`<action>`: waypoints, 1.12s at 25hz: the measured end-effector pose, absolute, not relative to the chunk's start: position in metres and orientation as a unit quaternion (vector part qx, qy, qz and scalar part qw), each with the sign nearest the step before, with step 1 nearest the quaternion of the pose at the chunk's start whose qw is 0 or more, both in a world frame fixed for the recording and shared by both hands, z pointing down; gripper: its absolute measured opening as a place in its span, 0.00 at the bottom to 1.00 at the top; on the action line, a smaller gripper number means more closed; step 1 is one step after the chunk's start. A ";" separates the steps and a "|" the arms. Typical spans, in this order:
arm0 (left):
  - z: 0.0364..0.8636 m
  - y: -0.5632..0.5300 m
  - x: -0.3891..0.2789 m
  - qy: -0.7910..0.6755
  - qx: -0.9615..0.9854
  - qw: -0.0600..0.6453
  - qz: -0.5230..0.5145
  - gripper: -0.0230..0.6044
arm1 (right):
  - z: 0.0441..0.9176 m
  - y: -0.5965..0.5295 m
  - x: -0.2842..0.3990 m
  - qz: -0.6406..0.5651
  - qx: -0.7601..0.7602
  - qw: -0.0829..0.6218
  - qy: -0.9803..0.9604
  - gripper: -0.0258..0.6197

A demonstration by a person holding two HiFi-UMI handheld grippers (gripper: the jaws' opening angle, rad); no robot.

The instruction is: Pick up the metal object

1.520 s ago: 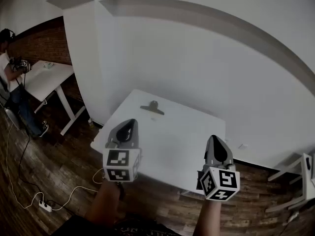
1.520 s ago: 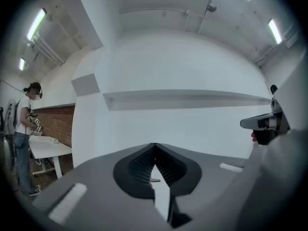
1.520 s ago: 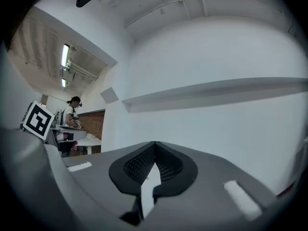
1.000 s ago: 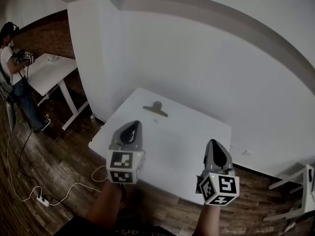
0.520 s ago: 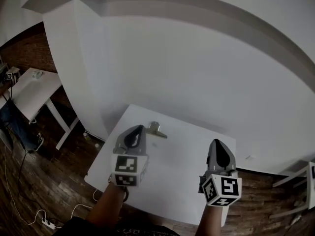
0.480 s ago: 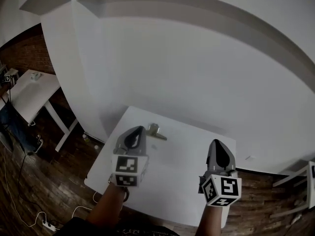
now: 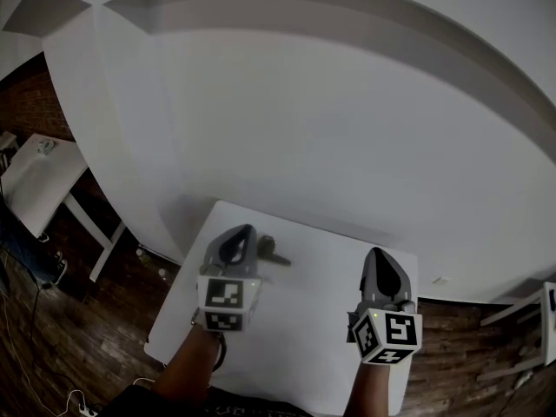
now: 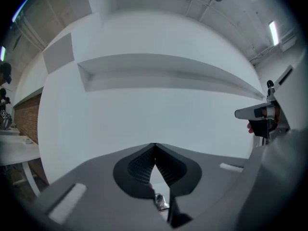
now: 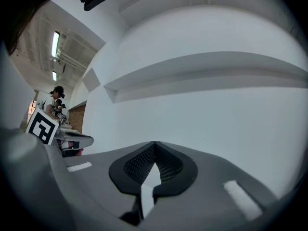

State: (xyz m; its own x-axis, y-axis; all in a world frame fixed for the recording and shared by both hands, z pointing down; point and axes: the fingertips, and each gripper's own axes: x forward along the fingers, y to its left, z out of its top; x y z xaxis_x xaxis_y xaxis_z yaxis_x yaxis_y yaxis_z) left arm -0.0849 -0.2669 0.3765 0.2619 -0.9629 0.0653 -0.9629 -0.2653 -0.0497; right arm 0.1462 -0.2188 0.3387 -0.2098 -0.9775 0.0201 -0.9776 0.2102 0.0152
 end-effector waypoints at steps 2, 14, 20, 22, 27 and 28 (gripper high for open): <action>0.377 -0.276 -0.084 -0.606 0.795 -0.003 0.041 0.04 | 0.341 -0.225 0.146 0.003 0.629 0.016 -0.777 0.06; 0.437 -0.329 -0.061 -0.554 0.826 0.072 0.079 0.43 | 0.355 -0.240 0.153 0.017 0.632 0.031 -0.774 0.06; 0.524 -0.356 -0.053 -0.538 0.813 0.151 0.165 0.52 | 0.362 -0.243 0.159 0.021 0.641 0.039 -0.767 0.06; 0.555 -0.365 -0.054 -0.539 0.800 0.177 0.195 0.53 | 0.365 -0.243 0.161 0.024 0.643 0.042 -0.764 0.06; 0.612 -0.380 -0.056 -0.544 0.773 0.210 0.250 0.57 | 0.376 -0.247 0.167 0.032 0.652 0.052 -0.756 0.06; 0.620 -0.383 -0.055 -0.543 0.770 0.219 0.254 0.57 | 0.377 -0.248 0.168 0.033 0.653 0.054 -0.755 0.06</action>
